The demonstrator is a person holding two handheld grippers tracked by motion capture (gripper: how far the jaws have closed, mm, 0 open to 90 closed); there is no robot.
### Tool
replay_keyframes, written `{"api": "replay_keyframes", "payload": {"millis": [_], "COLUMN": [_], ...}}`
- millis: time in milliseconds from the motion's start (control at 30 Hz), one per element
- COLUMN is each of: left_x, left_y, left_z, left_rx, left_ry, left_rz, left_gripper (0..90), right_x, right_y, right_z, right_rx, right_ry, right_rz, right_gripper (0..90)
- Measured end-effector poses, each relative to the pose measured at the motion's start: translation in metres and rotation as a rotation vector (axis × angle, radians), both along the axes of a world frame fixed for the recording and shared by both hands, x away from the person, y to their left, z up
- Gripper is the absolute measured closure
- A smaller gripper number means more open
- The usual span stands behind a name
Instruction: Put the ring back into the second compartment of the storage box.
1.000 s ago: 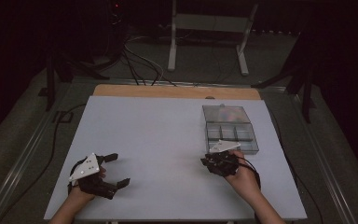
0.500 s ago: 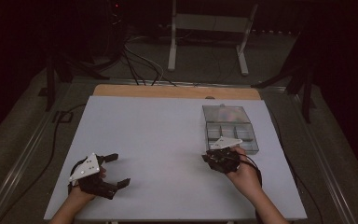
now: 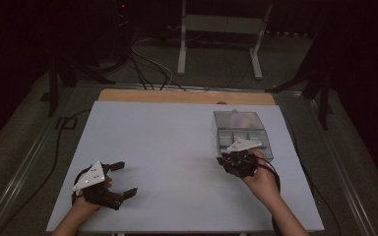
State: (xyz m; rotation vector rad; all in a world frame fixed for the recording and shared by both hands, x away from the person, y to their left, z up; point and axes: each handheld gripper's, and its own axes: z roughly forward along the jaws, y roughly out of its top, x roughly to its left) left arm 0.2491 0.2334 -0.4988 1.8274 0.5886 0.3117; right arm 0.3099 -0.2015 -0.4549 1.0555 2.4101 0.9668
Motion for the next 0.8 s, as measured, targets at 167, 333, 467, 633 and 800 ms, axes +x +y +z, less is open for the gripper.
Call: {"api": "replay_keyframes", "payload": {"millis": [167,333,467,633,800], "left_x": [0.000,0.000,0.000,0.000,0.000], "left_y": [0.000,0.000,0.000,0.000,0.000], "left_z": [0.000,0.000,0.000,0.000,0.000], "left_rx": [0.000,0.000,0.000,0.000,-0.001], "left_ry": [-0.001,0.000,0.000,0.000,0.001], "left_rz": [-0.001,-0.002,-0.002,-0.002,-0.002], "left_gripper": [0.9,0.9,0.9,1.0,0.9], "right_x": [0.002,0.004,0.006,0.008,0.011], "right_y": [-0.003,-0.006,-0.008,-0.010,-0.013], "right_z": [0.003,0.005,0.006,0.009,0.011], "right_rx": [0.001,0.002,0.002,-0.001,-0.003], "right_ry": [-0.004,-0.008,-0.010,-0.014,-0.017], "right_rz": [-0.009,-0.020,-0.026,-0.035,-0.046], "right_gripper": [71.8,71.8,71.8,71.8,71.8]}}
